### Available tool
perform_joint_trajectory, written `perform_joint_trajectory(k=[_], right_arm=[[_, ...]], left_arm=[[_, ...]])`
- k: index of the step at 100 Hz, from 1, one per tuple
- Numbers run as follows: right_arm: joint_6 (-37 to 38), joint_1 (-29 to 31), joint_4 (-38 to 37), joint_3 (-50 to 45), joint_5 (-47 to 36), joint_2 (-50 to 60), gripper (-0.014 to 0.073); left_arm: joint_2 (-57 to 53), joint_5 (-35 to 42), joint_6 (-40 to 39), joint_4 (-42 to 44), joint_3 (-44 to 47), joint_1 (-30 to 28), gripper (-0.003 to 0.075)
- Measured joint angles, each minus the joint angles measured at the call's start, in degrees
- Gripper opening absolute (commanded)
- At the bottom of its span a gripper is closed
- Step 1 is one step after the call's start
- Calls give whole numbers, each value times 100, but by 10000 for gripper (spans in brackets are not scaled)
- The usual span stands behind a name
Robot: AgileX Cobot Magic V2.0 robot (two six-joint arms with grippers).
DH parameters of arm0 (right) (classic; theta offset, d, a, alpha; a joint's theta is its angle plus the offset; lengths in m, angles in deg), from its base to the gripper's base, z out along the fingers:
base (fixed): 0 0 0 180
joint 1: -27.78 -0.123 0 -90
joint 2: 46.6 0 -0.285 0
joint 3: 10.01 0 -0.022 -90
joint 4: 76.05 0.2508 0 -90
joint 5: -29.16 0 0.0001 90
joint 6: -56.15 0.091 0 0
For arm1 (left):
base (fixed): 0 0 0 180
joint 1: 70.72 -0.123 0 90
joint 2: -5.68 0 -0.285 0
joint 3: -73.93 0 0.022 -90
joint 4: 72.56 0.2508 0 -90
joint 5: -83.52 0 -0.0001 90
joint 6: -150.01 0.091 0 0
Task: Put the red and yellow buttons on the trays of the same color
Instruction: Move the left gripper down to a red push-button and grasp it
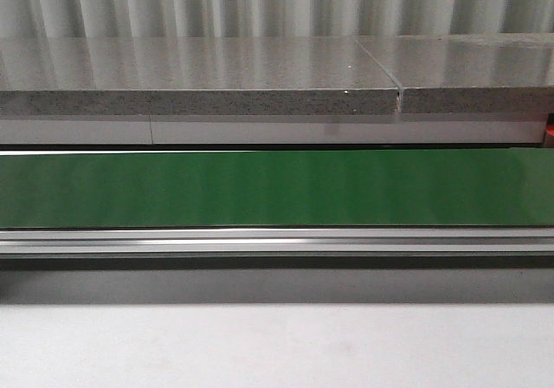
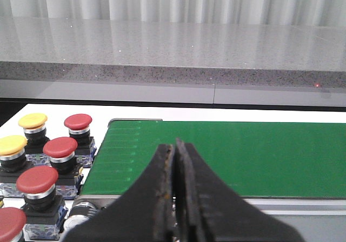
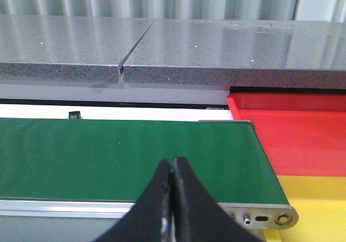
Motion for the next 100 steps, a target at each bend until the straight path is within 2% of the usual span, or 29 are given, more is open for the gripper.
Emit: perform_joint_trajectory(k=[31, 50, 61, 80, 100], right_arm=[[0, 0, 0, 0, 0, 0, -116], [0, 0, 0, 0, 0, 0, -116], [0, 0, 0, 0, 0, 0, -116], [0, 0, 0, 0, 0, 0, -116], [0, 0, 0, 0, 0, 0, -116]], left_arm=[[0, 30, 0, 0, 0, 0, -20], [0, 447, 0, 0, 0, 0, -20], [0, 323, 0, -38, -77, 0, -20], [307, -733, 0, -216, -1062, 0, -20], [1417, -2757, 0, -120, -2695, 0, -20]])
